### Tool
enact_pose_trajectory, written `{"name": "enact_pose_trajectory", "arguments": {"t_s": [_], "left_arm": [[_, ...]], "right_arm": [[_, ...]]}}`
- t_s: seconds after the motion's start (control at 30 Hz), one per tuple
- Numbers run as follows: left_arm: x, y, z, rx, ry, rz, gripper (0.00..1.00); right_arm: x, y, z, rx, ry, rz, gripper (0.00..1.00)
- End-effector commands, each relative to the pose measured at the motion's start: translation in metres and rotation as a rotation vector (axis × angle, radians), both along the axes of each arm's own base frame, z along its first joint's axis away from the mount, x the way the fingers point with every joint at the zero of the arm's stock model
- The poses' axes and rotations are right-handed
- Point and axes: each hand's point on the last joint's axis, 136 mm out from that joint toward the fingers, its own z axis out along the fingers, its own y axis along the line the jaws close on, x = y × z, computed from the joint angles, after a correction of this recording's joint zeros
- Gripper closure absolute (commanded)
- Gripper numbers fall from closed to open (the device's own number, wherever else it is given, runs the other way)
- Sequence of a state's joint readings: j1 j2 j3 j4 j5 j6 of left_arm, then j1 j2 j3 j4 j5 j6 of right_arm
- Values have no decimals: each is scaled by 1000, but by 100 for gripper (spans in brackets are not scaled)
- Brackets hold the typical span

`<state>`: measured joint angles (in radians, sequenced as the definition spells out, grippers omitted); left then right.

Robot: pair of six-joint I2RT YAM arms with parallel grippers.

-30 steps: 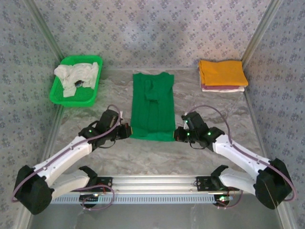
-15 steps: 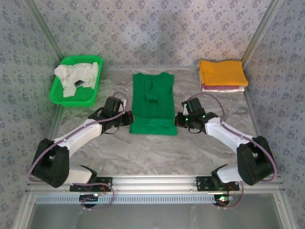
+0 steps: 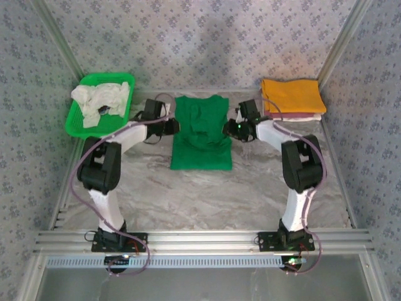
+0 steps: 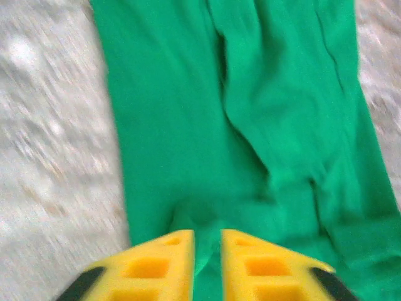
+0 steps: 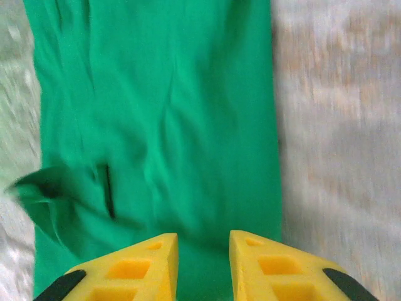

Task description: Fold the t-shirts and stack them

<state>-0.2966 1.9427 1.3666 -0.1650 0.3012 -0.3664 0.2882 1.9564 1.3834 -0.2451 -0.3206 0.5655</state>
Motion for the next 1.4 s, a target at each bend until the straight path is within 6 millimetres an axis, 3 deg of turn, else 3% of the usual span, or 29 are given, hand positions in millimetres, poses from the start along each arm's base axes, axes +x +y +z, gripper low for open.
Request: {"name": "enact_pose_trajectory", "arguments": {"t_s": [0.0,0.07,0.17,0.23,0.3,0.4,0.53,0.7,0.93,1.0,1.1,1.2,1.37], "left_arm": [[40,19,29,-39,-43,35,65],[39,20,41,-26,-55,28,72],[10,22,46,-35,-76,49,70],[-20,16,39,-35,-73,33,71],[-47,8,25,-18,-63,11,70],[-75,-15,4,-44,16,-74,66],[-100,-46,-14,-41,55,-147,70],[-122,-59,-43,-56,112,-147,75],[-150,-31,-98,16,173,-35,78],[-159,-25,-107,21,195,-22,79],[-172,-20,-102,-3,201,2,79],[-185,-12,-77,-23,163,36,78],[-202,9,-38,-57,107,96,64]], "right_arm": [[25,-4,24,65,1,-9,65],[18,-5,34,62,-2,6,67],[-15,-4,41,82,-9,24,68],[-46,-1,40,62,-30,60,68],[-74,-1,28,33,-12,83,68],[-98,2,16,24,30,109,67],[-110,19,9,39,20,145,75],[-119,37,-27,32,103,168,81],[-129,22,-79,-62,209,115,85],[-136,22,-85,-72,223,121,86],[-147,24,-77,-68,214,138,86],[-158,28,-52,-59,167,152,83],[-176,20,-13,-9,91,114,66]]}}
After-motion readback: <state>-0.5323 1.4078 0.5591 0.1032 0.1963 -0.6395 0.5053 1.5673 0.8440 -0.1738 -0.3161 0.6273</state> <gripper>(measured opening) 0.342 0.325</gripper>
